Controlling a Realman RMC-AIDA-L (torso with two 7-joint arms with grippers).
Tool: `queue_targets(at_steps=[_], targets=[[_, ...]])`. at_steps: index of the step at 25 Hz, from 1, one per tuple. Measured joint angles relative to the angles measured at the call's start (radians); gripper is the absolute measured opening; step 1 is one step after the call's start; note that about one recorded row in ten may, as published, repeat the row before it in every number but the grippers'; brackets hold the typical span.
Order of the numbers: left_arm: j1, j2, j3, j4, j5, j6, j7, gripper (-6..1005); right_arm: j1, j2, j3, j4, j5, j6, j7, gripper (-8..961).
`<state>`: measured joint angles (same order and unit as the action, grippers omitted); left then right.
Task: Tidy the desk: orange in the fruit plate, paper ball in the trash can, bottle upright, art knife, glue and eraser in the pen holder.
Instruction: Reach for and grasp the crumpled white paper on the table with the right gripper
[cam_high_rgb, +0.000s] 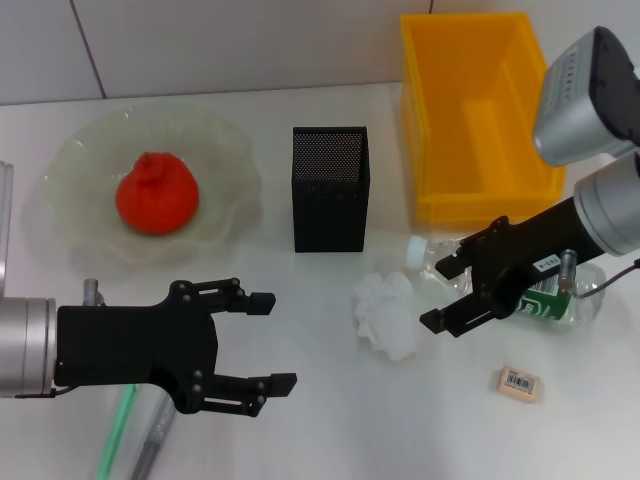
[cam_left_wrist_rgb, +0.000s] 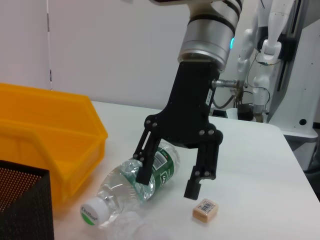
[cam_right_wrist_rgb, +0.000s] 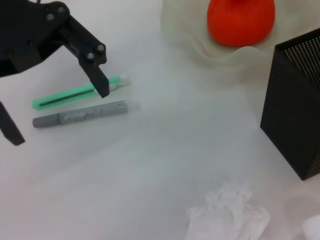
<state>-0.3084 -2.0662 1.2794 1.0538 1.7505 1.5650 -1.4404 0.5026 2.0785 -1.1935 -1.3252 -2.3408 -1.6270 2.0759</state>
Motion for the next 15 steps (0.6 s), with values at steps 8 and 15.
queue_targets(at_steps=[8, 15], targets=[[0.001, 0.0, 0.001, 0.0, 0.0, 0.0, -0.002, 861, 0.011, 0.003, -0.037, 0.022, 0.008, 0.05, -0.003, 766], [0.004, 0.0, 0.0, 0.0, 0.0, -0.004, -0.001, 861, 0.026, 0.003, -0.057, 0.061, 0.006, 0.088, -0.002, 767]])
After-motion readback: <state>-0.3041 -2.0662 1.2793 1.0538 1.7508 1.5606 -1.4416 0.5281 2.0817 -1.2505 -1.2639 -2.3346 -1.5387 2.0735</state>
